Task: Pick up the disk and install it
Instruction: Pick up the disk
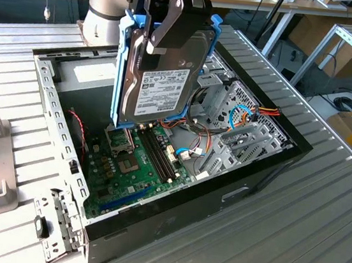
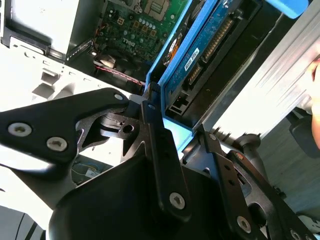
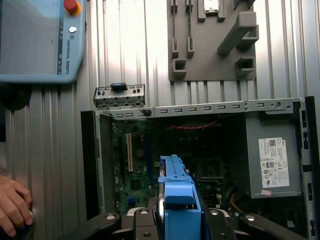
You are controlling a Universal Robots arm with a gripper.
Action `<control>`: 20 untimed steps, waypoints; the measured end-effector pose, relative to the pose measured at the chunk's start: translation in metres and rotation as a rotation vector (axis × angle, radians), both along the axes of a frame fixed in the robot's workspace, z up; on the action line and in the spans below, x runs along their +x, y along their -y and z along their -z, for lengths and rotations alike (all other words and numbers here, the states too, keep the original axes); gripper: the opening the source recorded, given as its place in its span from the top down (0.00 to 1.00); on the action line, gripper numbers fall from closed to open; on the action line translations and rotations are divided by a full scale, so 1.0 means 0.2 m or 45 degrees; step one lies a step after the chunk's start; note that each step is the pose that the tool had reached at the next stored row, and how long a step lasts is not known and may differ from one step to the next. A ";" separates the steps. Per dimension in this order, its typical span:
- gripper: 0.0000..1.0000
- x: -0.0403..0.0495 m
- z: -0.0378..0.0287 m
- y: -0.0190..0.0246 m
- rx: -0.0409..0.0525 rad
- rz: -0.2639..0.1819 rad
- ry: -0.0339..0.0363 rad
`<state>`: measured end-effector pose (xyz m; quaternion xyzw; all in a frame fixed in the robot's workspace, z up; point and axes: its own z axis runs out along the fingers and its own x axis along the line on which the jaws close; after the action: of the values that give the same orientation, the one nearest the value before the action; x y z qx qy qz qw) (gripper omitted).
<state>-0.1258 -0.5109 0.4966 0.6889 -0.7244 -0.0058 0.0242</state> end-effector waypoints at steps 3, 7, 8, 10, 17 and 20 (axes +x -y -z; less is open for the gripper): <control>0.63 0.008 0.000 0.000 0.000 0.000 -0.0001; 0.63 0.026 0.000 0.000 0.000 0.000 0.0000; 0.63 0.031 0.000 0.000 -0.001 0.000 0.0000; 0.63 0.036 0.000 0.001 -0.001 0.000 0.0000; 0.63 0.057 0.001 0.001 -0.001 0.000 0.0000; 0.63 0.066 0.001 0.001 -0.002 0.000 -0.0001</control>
<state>-0.1127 -0.5110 0.4965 0.6889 -0.7244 -0.0054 0.0246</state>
